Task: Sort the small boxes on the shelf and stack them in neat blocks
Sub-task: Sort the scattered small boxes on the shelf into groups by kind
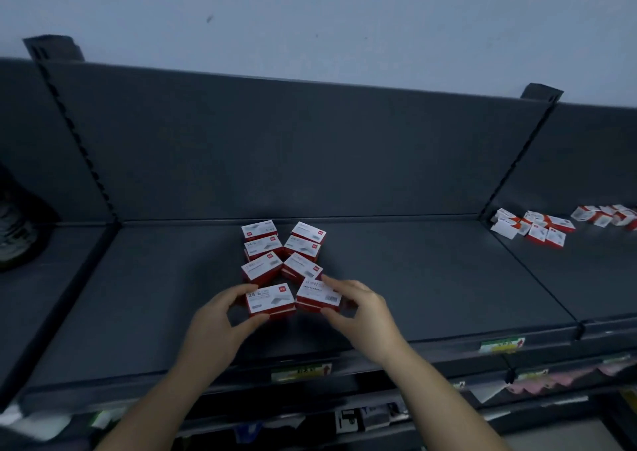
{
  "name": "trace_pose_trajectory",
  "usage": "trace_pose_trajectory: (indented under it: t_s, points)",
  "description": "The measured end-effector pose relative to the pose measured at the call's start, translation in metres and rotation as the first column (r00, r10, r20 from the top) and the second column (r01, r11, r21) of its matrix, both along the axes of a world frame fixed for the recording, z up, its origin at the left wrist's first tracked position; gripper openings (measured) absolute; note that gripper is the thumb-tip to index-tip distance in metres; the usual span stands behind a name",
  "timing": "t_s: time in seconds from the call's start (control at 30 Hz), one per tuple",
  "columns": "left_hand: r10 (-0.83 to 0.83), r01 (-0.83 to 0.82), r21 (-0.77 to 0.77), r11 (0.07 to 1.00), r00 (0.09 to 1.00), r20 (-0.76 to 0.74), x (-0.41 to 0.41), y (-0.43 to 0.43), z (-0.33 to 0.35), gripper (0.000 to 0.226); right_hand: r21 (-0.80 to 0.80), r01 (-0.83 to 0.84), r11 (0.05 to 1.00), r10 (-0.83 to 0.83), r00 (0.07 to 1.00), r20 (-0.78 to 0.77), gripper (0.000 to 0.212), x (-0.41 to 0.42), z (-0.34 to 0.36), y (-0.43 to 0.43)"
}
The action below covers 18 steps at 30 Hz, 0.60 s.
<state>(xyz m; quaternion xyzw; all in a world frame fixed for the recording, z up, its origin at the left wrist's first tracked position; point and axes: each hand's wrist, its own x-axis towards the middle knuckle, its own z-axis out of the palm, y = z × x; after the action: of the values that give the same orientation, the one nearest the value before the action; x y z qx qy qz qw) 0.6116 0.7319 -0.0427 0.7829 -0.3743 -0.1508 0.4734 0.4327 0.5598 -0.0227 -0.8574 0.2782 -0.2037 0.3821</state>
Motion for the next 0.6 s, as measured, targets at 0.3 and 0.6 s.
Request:
trace_pose_trajectory:
  t_s: [0.3, 0.6]
  points:
    - [0.09, -0.108, 0.158, 0.981, 0.989, 0.118, 0.018, -0.01, -0.026, 0.043, 0.04, 0.084, 0.996, -0.075, 0.98, -0.186, 0.041, 0.034, -0.027, 0.003]
    - [0.118, -0.185, 0.24, 0.953, 0.956, 0.268, 0.031, -0.032, -0.024, 0.046, -0.032, 0.126, 0.992, -0.129, 0.975, -0.181, 0.036, 0.055, -0.034, -0.005]
